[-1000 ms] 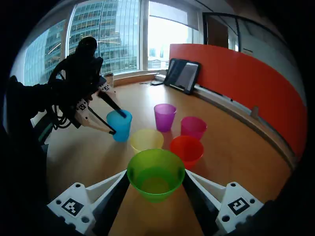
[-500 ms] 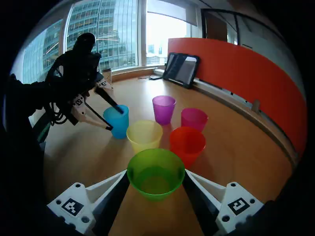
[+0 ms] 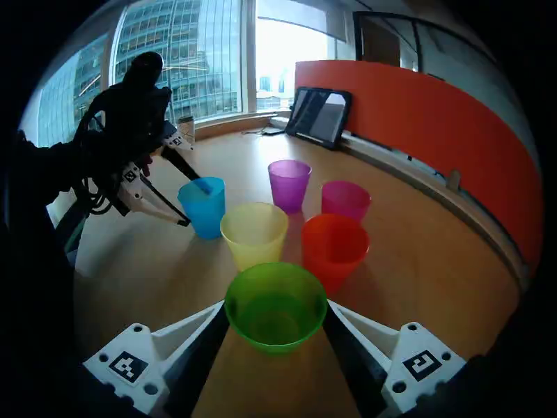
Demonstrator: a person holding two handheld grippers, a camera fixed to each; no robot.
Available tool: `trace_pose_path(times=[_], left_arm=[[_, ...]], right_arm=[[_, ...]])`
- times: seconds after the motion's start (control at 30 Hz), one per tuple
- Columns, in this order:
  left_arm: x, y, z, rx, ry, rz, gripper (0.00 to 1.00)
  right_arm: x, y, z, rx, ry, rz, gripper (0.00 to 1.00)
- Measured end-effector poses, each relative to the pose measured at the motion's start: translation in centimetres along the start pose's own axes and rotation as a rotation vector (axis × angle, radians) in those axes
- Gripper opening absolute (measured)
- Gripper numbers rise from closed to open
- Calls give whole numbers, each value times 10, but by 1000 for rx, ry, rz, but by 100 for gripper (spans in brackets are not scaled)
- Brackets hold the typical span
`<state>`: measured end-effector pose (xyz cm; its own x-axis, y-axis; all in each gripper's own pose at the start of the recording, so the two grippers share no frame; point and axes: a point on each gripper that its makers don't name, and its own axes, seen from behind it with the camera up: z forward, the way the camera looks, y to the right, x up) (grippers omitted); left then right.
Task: Pour water
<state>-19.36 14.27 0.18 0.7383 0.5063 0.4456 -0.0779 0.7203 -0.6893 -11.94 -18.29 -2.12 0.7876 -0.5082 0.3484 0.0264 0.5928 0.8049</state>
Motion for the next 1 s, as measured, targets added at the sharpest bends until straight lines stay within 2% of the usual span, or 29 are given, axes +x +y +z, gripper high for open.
trace_pose_path(times=[0.5, 0.67, 1.0], left_arm=[[-11, 6, -10, 5, -9, -11, 96], [-9, 8, -15, 7, -2, -16, 96], [-9, 9, -28, 27, 14, -24, 96]], right_arm=[[-8, -1, 1, -18, 0, -4, 93], [-9, -2, -2, -23, -1, 0, 99], [-17, 1, -23, -72, 12, 8, 100]])
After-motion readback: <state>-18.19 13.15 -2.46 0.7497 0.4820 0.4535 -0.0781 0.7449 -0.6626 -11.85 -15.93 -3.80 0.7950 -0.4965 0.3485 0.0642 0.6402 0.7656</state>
